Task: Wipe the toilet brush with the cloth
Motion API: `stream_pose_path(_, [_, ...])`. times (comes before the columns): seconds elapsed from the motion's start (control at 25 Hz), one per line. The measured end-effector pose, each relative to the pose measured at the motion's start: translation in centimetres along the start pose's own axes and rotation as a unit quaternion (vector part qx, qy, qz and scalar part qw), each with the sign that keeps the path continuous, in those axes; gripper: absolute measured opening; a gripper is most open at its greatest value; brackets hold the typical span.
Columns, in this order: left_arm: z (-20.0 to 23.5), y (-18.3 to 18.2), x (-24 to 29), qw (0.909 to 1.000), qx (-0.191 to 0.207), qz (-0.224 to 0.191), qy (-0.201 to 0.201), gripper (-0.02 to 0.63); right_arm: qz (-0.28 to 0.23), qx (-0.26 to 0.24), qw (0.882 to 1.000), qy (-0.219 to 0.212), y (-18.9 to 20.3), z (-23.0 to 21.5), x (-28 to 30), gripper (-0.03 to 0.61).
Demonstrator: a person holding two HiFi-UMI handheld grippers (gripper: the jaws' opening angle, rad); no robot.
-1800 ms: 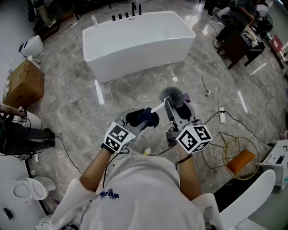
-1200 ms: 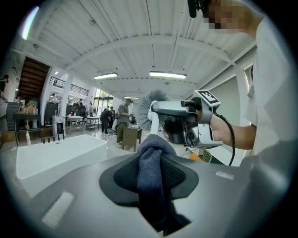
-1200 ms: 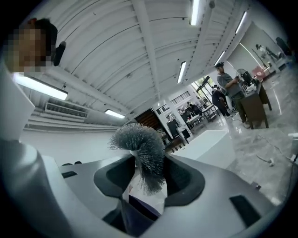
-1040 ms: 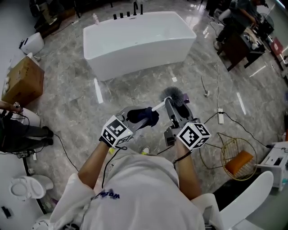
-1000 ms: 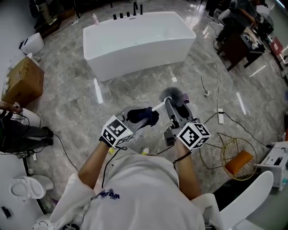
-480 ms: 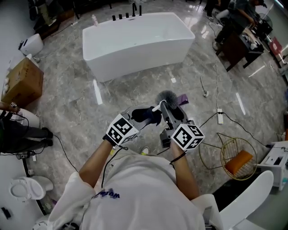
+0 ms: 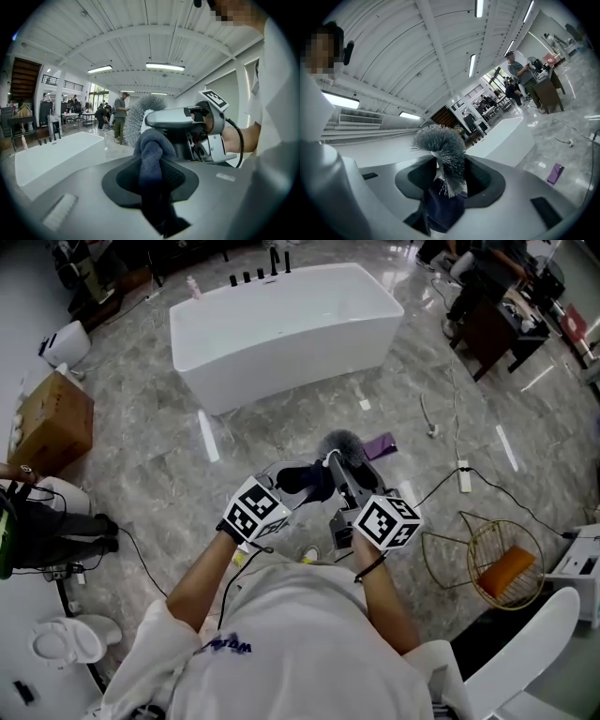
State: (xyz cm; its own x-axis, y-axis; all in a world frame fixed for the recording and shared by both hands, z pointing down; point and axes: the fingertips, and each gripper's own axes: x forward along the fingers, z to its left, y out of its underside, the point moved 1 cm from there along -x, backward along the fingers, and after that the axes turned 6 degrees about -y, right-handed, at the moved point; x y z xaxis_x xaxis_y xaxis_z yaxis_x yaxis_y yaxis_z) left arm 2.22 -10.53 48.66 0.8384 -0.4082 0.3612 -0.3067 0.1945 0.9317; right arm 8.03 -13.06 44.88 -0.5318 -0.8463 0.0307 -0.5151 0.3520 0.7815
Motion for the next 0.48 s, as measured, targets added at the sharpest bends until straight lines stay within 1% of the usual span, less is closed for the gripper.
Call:
stream_pose_path(0.08, [0.1, 0.2, -0.1, 1.0000, 0.000, 0.001, 0.004, 0.078, -0.011, 0.005, 1.000, 0.001, -0.8, 0.0, -0.3, 0.184])
stream_pose_path(0.2, [0.1, 0.4, 0.0, 0.9999, 0.003, 0.006, 0.010, 0.078, -0.025, -0.003, 1.000, 0.004, -2.5, -0.3, -0.8, 0.184])
stream_pose_path(0.48, [-0.1, 1.3, 0.1, 0.9997, 0.008, 0.018, 0.017, 0.080, -0.062, -0.010, 0.998, 0.018, -6.9, -2.1, -2.8, 0.183])
